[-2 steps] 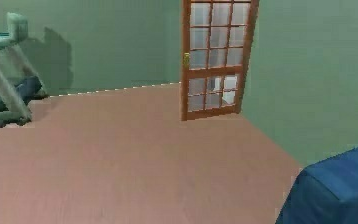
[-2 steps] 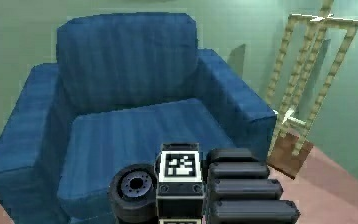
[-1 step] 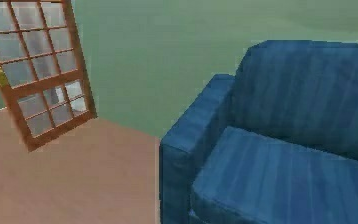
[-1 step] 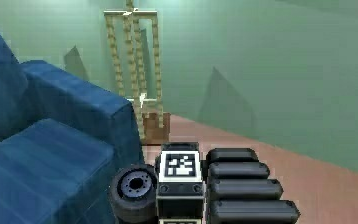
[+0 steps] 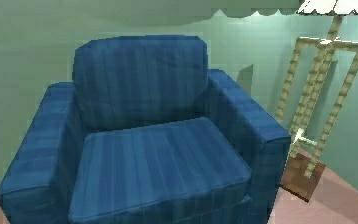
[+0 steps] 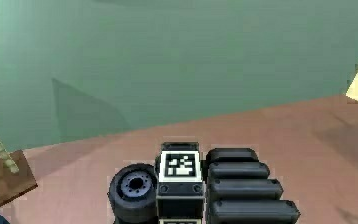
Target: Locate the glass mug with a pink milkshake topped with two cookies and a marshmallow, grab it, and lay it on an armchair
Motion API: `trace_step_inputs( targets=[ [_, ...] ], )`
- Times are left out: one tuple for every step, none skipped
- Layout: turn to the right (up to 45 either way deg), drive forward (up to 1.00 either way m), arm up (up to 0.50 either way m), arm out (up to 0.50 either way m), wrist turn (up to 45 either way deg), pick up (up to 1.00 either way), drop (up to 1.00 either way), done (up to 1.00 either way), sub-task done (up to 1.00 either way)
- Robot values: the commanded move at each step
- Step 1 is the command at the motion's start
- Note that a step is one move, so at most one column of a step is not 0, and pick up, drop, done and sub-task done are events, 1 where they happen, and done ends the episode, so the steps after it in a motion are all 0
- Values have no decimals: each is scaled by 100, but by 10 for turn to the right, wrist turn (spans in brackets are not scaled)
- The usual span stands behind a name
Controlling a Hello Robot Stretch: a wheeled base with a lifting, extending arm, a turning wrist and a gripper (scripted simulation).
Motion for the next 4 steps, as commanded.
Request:
trace_step_inputs(
  targets=[
    [120,0,0,0,0,0,0,0,0],
    [-450,0,0,0,0,0,0,0,0],
    [-450,0,0,0,0,0,0,0,0],
    [-420,0,0,0,0,0,0,0,0]
  ],
)
